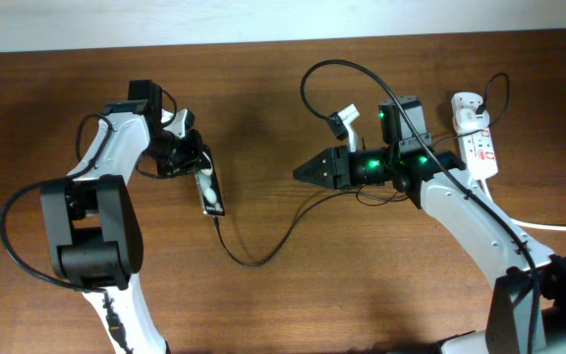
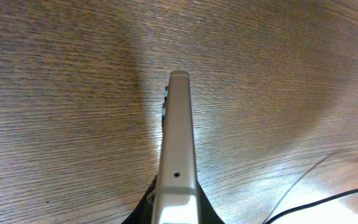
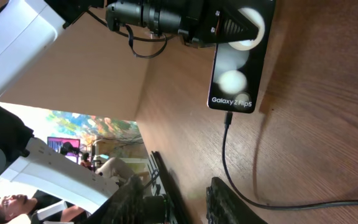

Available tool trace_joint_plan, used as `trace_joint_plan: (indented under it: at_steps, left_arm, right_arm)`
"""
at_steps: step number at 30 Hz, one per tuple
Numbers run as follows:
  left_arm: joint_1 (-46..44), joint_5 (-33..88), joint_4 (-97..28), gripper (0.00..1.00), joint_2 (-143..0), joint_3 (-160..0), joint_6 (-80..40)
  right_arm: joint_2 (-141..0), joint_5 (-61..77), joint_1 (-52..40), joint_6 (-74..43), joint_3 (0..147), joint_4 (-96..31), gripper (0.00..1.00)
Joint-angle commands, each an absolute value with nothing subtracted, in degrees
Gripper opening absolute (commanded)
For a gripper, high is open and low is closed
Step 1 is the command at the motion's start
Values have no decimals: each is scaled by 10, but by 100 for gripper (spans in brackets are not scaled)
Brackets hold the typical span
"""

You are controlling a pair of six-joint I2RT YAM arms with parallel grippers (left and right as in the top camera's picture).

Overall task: Plug charger to phone and switch on socket
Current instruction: 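Lay the phone on the table and open the left gripper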

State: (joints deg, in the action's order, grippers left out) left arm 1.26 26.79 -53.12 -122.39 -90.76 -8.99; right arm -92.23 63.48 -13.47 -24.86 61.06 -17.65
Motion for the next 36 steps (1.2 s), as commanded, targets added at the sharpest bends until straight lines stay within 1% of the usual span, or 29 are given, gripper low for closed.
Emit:
trace_joint_plan:
  at_steps: [1,8,18,21,28,30,36]
  left_arm:
    - [11,256,-530,0,-1229,-914,-81]
    - [11,254,-530,3,-1229,-914,-81]
    - [11,255,-553,4,-1229,-903,-83]
    - [11,255,-552,6,-1229,-898,-83]
    - [11,254,-552,11,-1229,-898,-83]
    - [11,254,-551,11,-1229,-898,-83]
    - [11,254,-549,19,-1229,-898,-83]
  right_arm:
    - [-924,625,-131,-240,618,-178,36]
    - [-924,623,-131,-240,618,-178,36]
    - [-924,623,-131,-240,618,-178,36]
    - [-924,623,-131,-240,618,-178,36]
    - [-924,622,-131,-240,618,-178,36]
    - [-924,622,-131,-240,618,-178,36]
    - [-924,622,-131,-240,618,-178,36]
